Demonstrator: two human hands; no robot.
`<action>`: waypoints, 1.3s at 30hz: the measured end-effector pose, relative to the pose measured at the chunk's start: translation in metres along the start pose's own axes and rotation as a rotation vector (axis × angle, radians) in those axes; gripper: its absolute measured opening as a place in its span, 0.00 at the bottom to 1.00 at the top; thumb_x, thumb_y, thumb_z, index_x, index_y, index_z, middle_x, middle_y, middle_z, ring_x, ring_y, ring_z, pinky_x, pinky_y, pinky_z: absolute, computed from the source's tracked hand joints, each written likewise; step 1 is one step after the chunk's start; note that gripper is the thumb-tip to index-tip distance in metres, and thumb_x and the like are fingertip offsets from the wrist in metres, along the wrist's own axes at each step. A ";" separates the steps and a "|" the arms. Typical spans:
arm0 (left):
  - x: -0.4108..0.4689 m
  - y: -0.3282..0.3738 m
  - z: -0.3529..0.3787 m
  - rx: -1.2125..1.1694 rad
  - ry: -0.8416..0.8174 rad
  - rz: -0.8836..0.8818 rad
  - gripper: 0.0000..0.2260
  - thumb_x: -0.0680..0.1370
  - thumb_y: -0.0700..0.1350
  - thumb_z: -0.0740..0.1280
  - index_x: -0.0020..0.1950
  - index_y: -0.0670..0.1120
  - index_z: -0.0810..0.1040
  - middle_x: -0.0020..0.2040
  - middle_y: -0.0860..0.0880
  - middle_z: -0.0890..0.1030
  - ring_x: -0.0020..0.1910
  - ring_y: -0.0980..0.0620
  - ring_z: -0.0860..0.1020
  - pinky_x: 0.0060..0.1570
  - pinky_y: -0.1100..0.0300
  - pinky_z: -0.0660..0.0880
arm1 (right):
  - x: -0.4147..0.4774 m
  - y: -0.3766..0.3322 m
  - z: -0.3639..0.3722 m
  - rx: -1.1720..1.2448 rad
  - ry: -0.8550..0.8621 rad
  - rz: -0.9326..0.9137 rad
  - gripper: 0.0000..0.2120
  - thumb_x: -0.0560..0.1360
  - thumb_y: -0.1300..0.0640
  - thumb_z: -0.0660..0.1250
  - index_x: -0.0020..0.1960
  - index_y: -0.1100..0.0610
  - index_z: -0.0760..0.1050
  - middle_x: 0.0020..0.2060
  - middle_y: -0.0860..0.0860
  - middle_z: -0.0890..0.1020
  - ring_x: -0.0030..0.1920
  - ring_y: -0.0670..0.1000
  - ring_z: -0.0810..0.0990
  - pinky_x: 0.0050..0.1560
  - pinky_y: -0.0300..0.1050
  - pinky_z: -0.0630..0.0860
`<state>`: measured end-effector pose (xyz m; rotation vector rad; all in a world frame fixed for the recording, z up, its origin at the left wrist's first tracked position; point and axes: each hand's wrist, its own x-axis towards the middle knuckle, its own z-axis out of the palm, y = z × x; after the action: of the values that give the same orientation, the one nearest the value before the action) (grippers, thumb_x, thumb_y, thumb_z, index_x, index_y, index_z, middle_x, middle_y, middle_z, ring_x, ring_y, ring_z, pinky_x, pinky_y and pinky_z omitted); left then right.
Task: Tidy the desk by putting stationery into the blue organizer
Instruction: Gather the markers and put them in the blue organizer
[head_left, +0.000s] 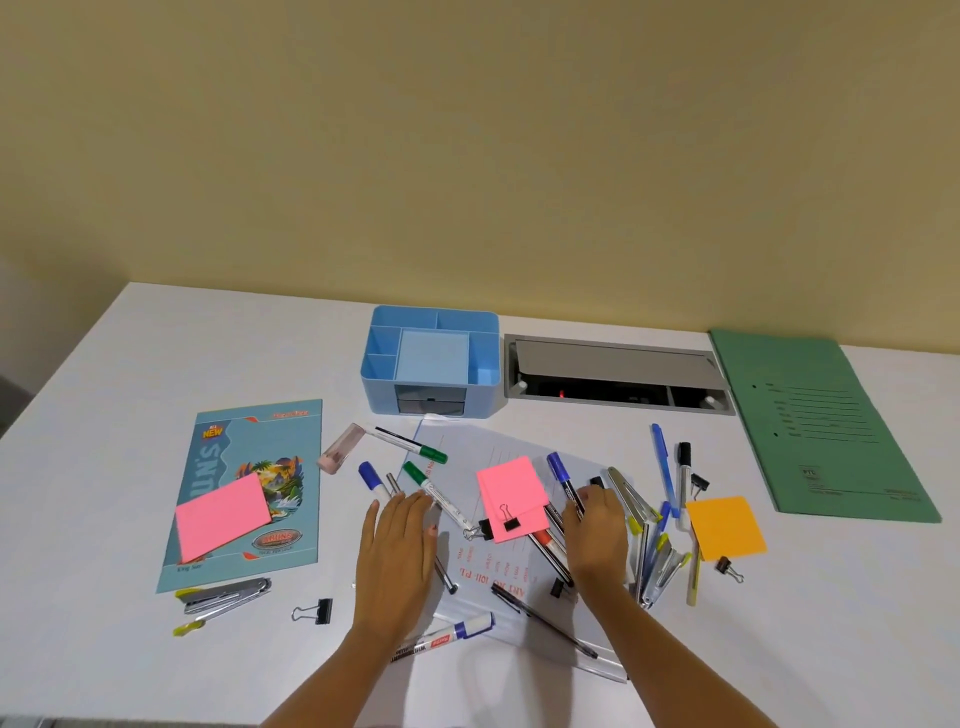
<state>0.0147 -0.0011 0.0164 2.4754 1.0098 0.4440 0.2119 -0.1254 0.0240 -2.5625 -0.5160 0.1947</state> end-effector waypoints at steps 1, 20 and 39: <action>0.003 0.004 -0.001 -0.060 0.043 -0.012 0.12 0.81 0.49 0.54 0.59 0.49 0.73 0.57 0.47 0.81 0.57 0.43 0.79 0.66 0.42 0.67 | -0.003 -0.004 -0.001 0.047 0.038 -0.021 0.09 0.77 0.59 0.65 0.56 0.61 0.75 0.50 0.56 0.79 0.49 0.52 0.77 0.47 0.40 0.74; 0.000 0.042 -0.028 -1.174 -0.039 -0.772 0.06 0.80 0.43 0.61 0.54 0.50 0.77 0.48 0.50 0.82 0.49 0.52 0.81 0.46 0.62 0.77 | -0.093 -0.087 0.026 0.573 -0.155 -0.408 0.06 0.73 0.68 0.68 0.47 0.60 0.79 0.43 0.49 0.83 0.44 0.48 0.81 0.45 0.43 0.79; -0.006 -0.004 -0.052 -1.317 0.089 -0.948 0.11 0.79 0.45 0.63 0.61 0.44 0.76 0.53 0.43 0.84 0.50 0.42 0.83 0.53 0.45 0.79 | -0.044 -0.100 0.056 0.034 -0.232 -0.327 0.09 0.78 0.54 0.64 0.55 0.57 0.75 0.49 0.52 0.78 0.50 0.49 0.73 0.54 0.43 0.73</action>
<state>-0.0148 0.0114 0.0584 0.7219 1.1967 0.5934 0.1263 -0.0371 0.0291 -2.3925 -0.9991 0.3818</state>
